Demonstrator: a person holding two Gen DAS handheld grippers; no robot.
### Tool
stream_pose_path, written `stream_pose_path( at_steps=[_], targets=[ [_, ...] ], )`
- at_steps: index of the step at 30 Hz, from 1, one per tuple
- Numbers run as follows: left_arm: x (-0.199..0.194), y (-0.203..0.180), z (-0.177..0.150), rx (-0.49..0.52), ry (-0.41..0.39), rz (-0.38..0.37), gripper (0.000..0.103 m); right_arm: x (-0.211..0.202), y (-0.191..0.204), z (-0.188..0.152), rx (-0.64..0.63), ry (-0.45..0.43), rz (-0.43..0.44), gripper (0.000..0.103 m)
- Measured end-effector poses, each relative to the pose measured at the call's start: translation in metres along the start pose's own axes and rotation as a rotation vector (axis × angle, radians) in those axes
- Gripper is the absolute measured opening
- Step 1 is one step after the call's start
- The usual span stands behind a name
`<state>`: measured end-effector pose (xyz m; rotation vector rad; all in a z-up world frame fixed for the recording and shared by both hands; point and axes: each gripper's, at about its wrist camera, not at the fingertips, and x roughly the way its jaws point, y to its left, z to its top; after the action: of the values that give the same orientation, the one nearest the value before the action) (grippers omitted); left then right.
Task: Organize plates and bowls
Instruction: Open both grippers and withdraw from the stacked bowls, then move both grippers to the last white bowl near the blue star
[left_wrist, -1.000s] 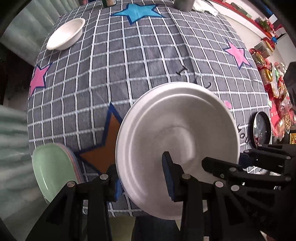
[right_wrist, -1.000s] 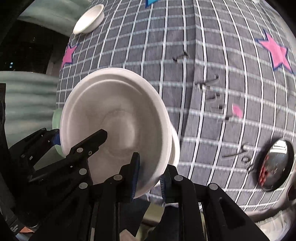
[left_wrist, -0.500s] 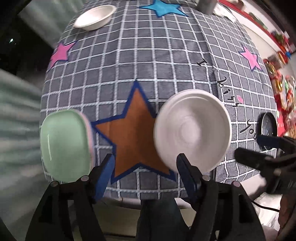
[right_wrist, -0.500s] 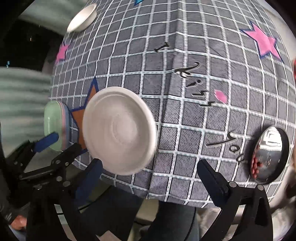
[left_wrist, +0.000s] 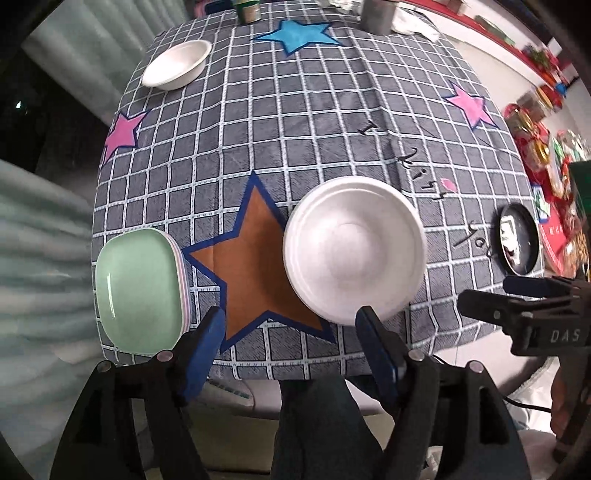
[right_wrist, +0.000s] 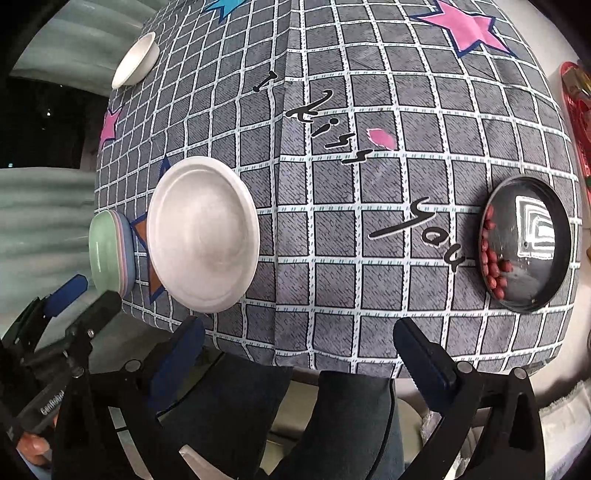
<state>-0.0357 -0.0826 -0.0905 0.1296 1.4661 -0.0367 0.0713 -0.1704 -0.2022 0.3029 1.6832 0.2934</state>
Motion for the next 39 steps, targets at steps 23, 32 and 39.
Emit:
stream_pose_path(
  at_steps=[23,32,39],
  targets=[
    [-0.141,0.03,0.146,0.047,-0.365,-0.167,0.078,-0.088,0.027,0.057,0.136,-0.222,0.048,0.103],
    [-0.12,0.125,0.222,-0.01,-0.391,-0.121,0.078,-0.096,0.095,0.128,0.113,-0.261,-0.021,0.103],
    [-0.062,0.21,0.269,-0.096,-0.335,-0.023,0.078,-0.072,0.152,0.19,0.043,-0.227,-0.091,0.103]
  ],
)
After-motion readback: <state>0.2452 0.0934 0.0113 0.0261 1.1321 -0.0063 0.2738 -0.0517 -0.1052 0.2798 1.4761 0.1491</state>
